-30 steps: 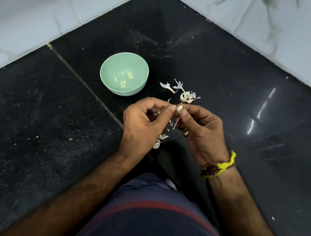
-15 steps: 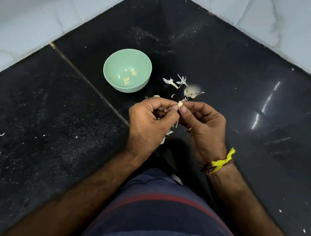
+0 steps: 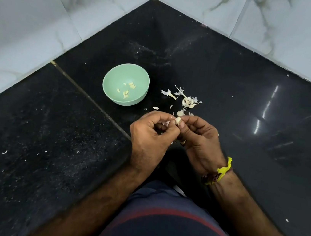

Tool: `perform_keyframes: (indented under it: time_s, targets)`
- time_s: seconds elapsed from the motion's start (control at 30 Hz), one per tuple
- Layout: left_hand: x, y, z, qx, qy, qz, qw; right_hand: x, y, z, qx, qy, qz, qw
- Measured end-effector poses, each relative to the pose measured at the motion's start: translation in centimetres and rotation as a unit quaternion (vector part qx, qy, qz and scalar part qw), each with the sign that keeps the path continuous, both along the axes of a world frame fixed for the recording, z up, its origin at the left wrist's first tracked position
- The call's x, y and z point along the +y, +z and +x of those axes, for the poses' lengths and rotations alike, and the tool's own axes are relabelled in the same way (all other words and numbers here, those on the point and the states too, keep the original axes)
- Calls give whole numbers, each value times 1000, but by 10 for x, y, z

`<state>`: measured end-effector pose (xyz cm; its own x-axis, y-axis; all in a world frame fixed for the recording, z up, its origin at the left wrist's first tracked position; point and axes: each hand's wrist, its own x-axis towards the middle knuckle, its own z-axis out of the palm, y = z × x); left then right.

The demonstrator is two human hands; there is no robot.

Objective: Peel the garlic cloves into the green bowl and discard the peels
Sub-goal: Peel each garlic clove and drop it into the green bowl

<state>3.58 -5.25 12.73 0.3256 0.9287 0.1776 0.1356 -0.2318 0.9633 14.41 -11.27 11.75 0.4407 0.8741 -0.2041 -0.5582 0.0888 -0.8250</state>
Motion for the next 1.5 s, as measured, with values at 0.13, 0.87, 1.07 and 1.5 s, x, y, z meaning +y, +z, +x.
perform_keyframes:
  time_s: [0.13,0.87,1.07,1.5]
  targets:
    - [1,1,1,4,0,-60,998,0,2,1,27,21,-15,999]
    - [2,9,-5,21,-24,-47,998,-2,11,5,-22,-17,-24,999]
    - [7,14,-8,-60,-67,-83,993,-3,13,5,-74,-22,-12,997]
    - [4,2,-9,-10,-29,-30,999,-6,13,-3,-209,-60,-14,976]
